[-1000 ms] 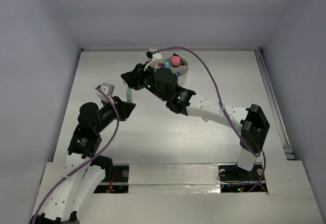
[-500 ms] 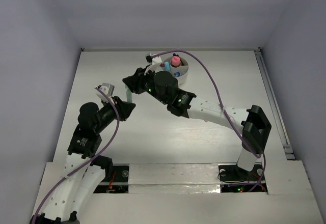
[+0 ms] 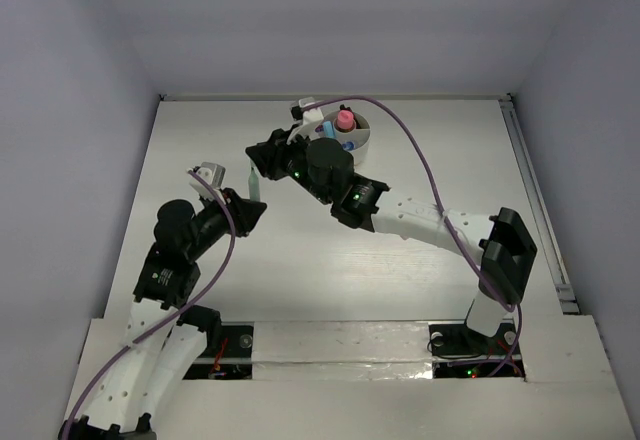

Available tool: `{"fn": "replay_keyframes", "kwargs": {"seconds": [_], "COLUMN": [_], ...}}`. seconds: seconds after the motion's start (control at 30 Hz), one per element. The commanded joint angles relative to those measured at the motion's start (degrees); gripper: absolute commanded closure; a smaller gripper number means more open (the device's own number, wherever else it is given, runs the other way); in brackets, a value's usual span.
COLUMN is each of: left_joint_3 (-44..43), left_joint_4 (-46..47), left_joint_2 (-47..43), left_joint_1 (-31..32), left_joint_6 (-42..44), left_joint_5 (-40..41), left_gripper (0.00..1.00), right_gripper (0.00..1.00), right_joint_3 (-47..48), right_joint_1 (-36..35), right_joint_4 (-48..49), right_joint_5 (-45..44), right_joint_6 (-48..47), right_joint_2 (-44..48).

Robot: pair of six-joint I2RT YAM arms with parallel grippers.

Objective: Sort the stationery into containers
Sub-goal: Close the pen cap on the pen.

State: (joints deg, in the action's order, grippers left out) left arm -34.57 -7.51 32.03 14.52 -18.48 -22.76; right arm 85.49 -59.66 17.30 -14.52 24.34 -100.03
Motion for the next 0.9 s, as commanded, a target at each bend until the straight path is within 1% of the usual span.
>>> {"fn": "replay_keyframes", "kwargs": {"seconds": [0.0, 0.2, 0.87], "left_joint_3": [-1.1, -1.1, -1.4], "left_joint_4": [2.7, 2.8, 2.1], "left_joint_2": [0.8, 0.9, -0.8], "left_joint_1": [-0.2, -0.2, -0.2], "left_joint_6": [0.3, 0.3, 0.2], "left_joint_5": [-1.2, -1.6, 1.1], "left_gripper": [1.00, 1.00, 1.00], "right_gripper": [1.00, 1.00, 1.00], "right_joint_3": [1.8, 2.7, -1.5], "right_joint_1": [-0.5, -0.5, -1.5], "right_joint_4": [4.8, 3.9, 3.5], "right_joint_5": [-1.1, 1.0, 2.0], "right_joint_6": [-1.8, -1.2, 1.3], "right_joint_2": [3.2, 2.4, 2.5]}}
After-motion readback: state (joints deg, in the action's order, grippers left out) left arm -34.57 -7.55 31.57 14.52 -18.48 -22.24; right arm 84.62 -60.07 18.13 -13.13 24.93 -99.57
